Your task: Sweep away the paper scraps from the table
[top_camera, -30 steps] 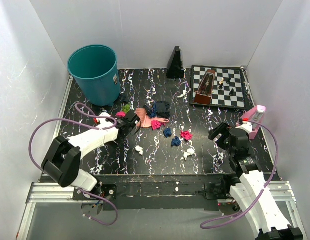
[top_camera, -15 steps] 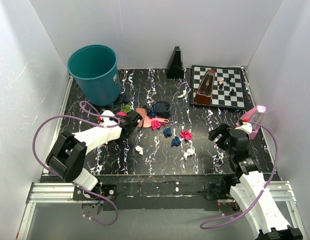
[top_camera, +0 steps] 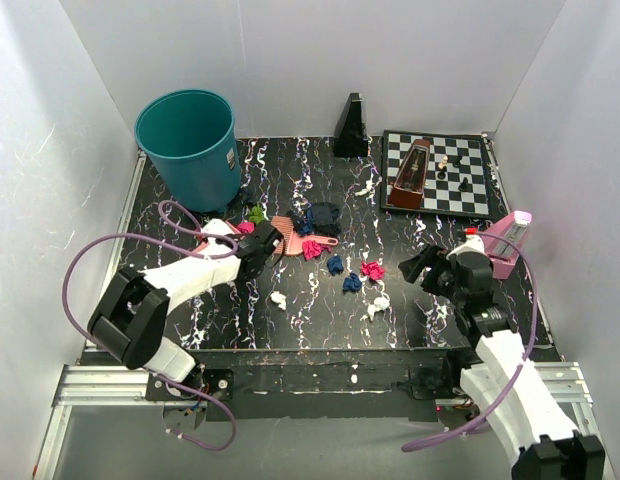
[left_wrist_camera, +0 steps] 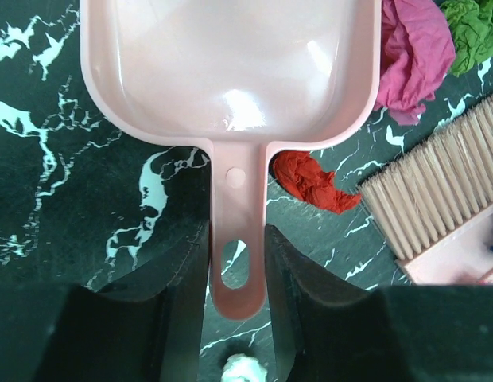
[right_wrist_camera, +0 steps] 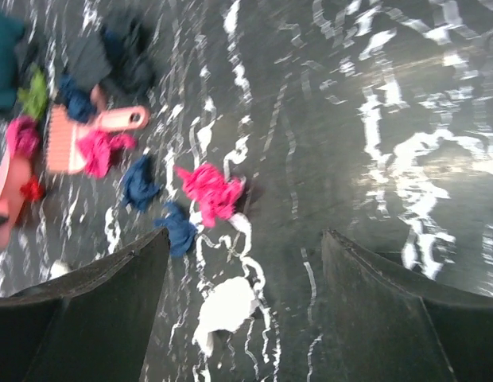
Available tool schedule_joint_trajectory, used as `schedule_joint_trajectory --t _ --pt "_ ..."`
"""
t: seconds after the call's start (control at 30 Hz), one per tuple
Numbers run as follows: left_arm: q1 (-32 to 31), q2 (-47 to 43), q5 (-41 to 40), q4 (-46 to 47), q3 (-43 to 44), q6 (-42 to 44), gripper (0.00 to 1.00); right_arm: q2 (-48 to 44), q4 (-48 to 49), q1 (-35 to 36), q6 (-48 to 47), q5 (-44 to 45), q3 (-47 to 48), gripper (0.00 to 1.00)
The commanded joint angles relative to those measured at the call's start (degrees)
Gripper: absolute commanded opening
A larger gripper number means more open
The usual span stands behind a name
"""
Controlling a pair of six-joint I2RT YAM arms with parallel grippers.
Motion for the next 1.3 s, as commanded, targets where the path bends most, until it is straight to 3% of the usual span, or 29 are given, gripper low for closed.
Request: schedule_joint_trajectory --t 0.0,0.1,0.27,0.33,0.4,0.73,0.97,1.27 --pt "0.12 -7.60 -0.79 -1.26 -2.08 5.98 0.26 9.29 10.76 1.08 -3.93 -16.78 5.72 0.82" --pt "0.21 -12.43 -0.35 -2.23 -4.01 11.42 0.29 20.62 6.83 5.90 -7.79 -17.34 15.02 0.79" --pt "0.12 -19.99 -0.18 -4.78 -6.13 18.38 0.53 37.68 -0.74 15.40 -14.83 -16.45 31.29 0.61" --pt "0.21 -22.54 0.35 -4.70 -6.48 20.66 0.62 42.79 -2.24 17.94 -18.77 -16.97 36.47 0.59" --pt "0.12 -24.65 1.05 -4.00 -6.31 23.12 0.66 46.40 -2.60 20.23 -21.94 -15.15 39.65 0.59" --pt "0.21 -25.28 6.67 1.97 -3.50 33.83 0.73 67.67 -9.63 24.11 -21.43 -17.50 62.41 0.49" --pt "0.21 -22.65 9.49 5.50 -0.69 36.75 0.73 79.01 -6.03 24.28 -12.30 -24.88 70.50 0.47" --pt "0.74 -18.52 10.98 8.31 0.63 38.51 0.73 90.09 -11.56 22.10 -8.87 -20.31 78.69 0.47"
